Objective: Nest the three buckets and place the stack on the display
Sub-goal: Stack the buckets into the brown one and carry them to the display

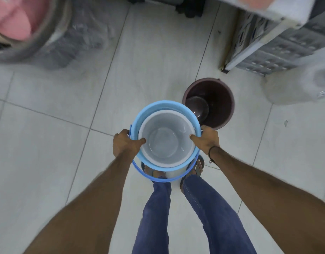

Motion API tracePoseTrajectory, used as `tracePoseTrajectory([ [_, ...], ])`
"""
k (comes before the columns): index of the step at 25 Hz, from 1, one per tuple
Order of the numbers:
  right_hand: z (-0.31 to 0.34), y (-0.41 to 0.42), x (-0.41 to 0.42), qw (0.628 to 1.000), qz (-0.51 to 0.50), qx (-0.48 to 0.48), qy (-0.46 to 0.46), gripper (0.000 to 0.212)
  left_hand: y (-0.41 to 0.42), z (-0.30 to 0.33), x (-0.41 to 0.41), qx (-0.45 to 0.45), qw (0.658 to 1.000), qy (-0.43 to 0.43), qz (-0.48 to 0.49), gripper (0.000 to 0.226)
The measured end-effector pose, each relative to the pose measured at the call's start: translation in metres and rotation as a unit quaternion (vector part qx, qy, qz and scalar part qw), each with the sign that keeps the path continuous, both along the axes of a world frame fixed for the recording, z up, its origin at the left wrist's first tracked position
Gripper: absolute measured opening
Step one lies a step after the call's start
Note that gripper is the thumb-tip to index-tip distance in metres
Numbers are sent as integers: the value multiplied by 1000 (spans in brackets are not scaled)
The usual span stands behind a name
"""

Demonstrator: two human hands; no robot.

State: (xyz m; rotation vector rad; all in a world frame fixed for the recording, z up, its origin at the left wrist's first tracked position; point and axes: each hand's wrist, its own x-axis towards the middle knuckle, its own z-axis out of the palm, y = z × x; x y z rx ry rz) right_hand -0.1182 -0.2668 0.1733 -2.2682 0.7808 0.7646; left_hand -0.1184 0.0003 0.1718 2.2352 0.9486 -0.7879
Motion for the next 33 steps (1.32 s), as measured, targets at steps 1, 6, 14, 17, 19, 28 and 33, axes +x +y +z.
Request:
tracePoseTrajectory([
  [1,27,-9,9,1000,1,-4,-11,30,-10,27,8,-2,1000,-10,2,60],
  [6,125,-82,56,997,-23,-32,-71,28,-81,127,71,-31,998,-54,-24,54],
  [14,47,-195,96,990,-106,-61,-72,28,-219,52,158,-31,995,-41,-91,56],
  [17,-38,-219,103,991,-96,-76,-50,29,-247,-29,175,-10,993,-21,-113,65],
  [19,-85,-224,106,994,-64,-82,-32,31,-249,-79,175,14,994,7,-104,67],
  [28,-195,-209,112,995,-52,-89,3,32,-228,-212,163,-16,985,147,-85,73],
  [33,-139,-194,121,994,-81,-51,47,33,-196,-150,169,-31,982,147,-117,68],
])
